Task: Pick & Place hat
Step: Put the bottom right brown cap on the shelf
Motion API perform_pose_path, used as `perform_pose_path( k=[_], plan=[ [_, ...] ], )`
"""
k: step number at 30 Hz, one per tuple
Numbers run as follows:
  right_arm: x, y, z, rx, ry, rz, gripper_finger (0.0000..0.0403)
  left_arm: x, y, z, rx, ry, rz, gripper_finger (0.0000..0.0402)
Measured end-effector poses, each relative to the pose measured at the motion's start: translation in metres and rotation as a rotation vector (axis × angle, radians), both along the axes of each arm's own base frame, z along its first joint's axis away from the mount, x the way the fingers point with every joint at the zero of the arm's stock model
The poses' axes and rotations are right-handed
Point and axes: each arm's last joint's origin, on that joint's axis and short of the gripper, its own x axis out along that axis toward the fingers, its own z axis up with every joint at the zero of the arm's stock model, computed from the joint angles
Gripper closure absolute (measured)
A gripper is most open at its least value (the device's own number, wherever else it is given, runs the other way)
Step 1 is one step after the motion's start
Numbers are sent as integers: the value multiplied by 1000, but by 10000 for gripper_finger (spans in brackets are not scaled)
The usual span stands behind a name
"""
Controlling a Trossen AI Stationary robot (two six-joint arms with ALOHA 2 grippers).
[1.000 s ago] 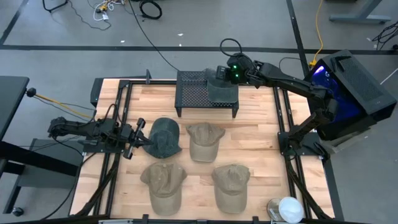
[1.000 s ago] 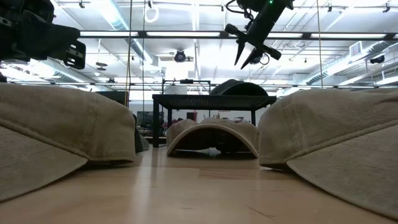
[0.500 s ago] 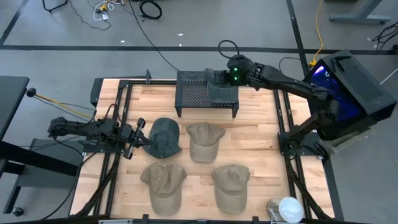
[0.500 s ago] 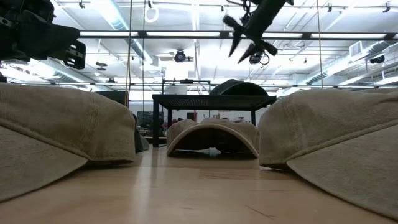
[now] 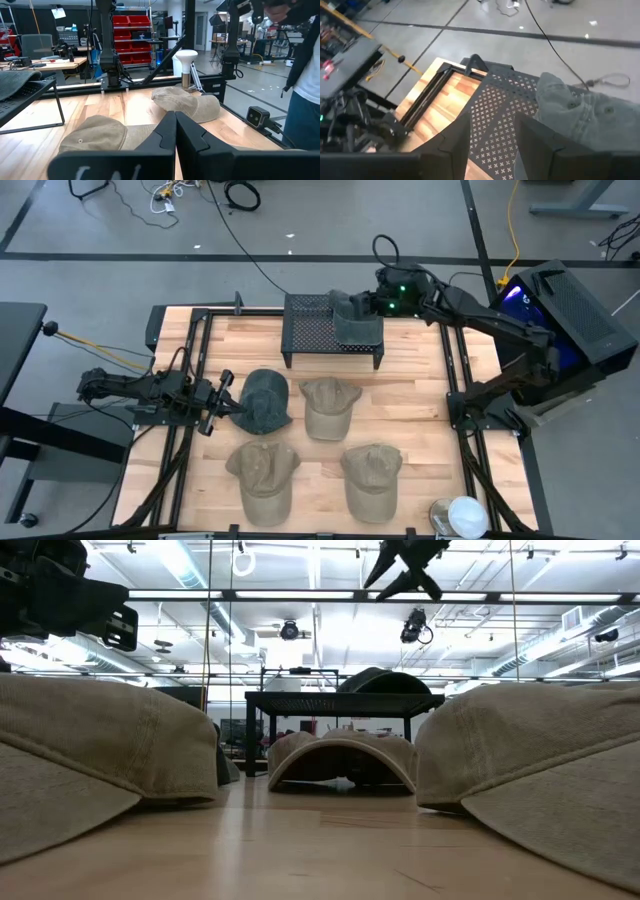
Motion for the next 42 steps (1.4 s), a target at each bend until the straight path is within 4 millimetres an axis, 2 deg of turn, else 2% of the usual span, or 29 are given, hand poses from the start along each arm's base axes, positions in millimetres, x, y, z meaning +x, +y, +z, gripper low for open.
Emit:
perform_pose_path(
  k=[9,16,24,32,37,42],
  plan=[
    [8,35,3,-160,83,225,250,0,0,0,0,0,0,399],
    [25,76,-11,-231,153,423,250,0,0,0,0,0,0,399],
    [30,124,-57,-256,262,623,250,0,0,0,0,0,0,399],
    [21,167,-106,-162,357,824,250,0,0,0,0,0,0,399],
    [14,191,-121,-49,349,921,250,0,0,0,0,0,0,399],
    [7,210,-128,-35,368,967,250,0,0,0,0,0,0,399]
  ],
)
